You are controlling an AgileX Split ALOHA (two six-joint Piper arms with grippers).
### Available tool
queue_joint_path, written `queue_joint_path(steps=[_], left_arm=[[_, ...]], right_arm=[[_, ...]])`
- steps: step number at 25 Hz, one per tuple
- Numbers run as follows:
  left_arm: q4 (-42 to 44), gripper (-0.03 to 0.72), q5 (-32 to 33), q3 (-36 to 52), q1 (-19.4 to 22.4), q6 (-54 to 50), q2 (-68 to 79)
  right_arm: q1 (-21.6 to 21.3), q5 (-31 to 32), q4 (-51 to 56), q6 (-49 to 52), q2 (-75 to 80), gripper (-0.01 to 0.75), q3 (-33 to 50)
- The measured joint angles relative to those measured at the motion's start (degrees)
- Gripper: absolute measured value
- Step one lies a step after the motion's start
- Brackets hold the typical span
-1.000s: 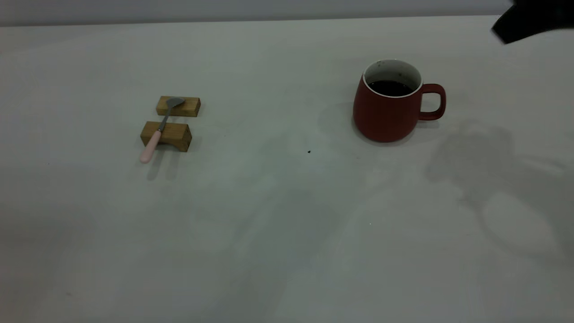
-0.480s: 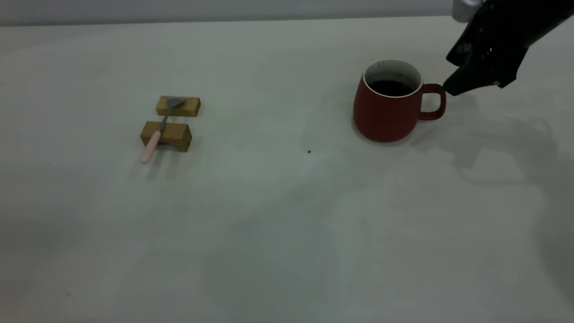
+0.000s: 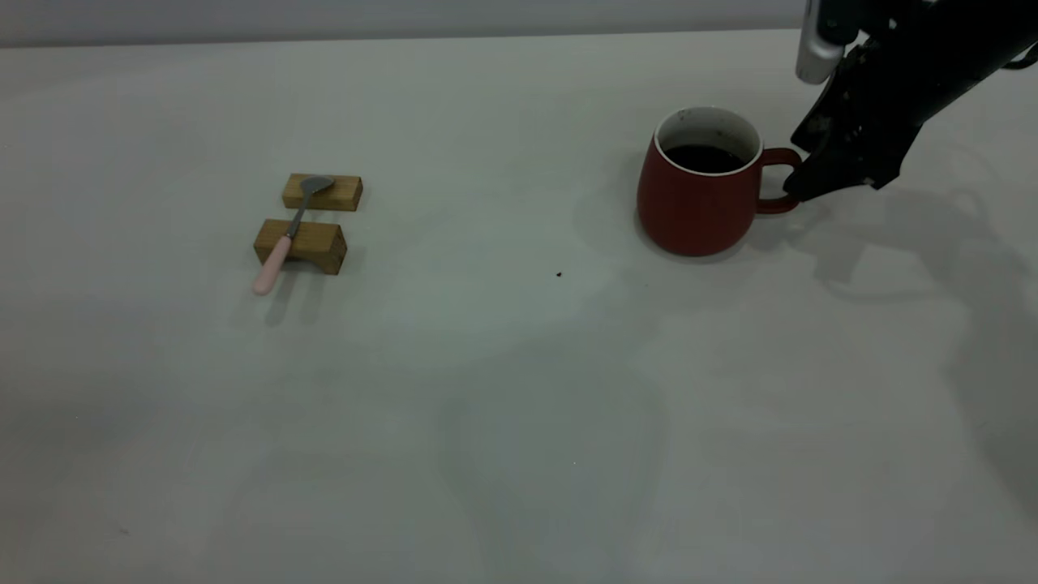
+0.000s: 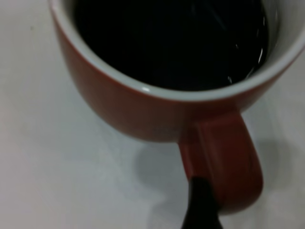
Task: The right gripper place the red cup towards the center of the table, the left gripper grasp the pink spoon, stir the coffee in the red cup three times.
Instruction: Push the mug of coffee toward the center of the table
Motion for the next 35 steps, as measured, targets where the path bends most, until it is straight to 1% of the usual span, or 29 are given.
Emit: queue_joint_path(steps=[3, 9, 15, 20, 28, 32, 35], left_arm=[[0.00, 0.384, 0.00, 0.00, 0.00, 0.00, 0.00], [0.00, 0.384, 0.00, 0.00, 0.00, 0.00, 0.00], [0.00, 0.384, 0.00, 0.00, 0.00, 0.00, 0.00], [0.00, 0.384, 0.00, 0.00, 0.00, 0.00, 0.00], [0.00, 0.384, 0.00, 0.00, 0.00, 0.00, 0.00], [0.00, 0.384, 0.00, 0.00, 0.00, 0.00, 0.00], [0.00, 0.384, 0.00, 0.00, 0.00, 0.00, 0.00]], right_arm=[[0.64, 0.52, -0.01, 0.00, 1.15, 0.578, -1.39], [3.91, 0.49, 0.79, -0.07, 1.55, 0.578, -1.81], [8.78, -0.04, 3.83, -0.13, 2.10, 0.578, -1.81], [12.61, -2.52, 7.25, -0.13, 2.10, 0.578, -1.95], [18.55, -2.59, 9.79, -0.13, 2.26, 0.578, -6.31], [20.01, -2.56, 10.15, -0.13, 2.26, 0.578, -6.91], [20.19, -1.50, 10.15, 0.16, 2.26, 0.578, -6.91]])
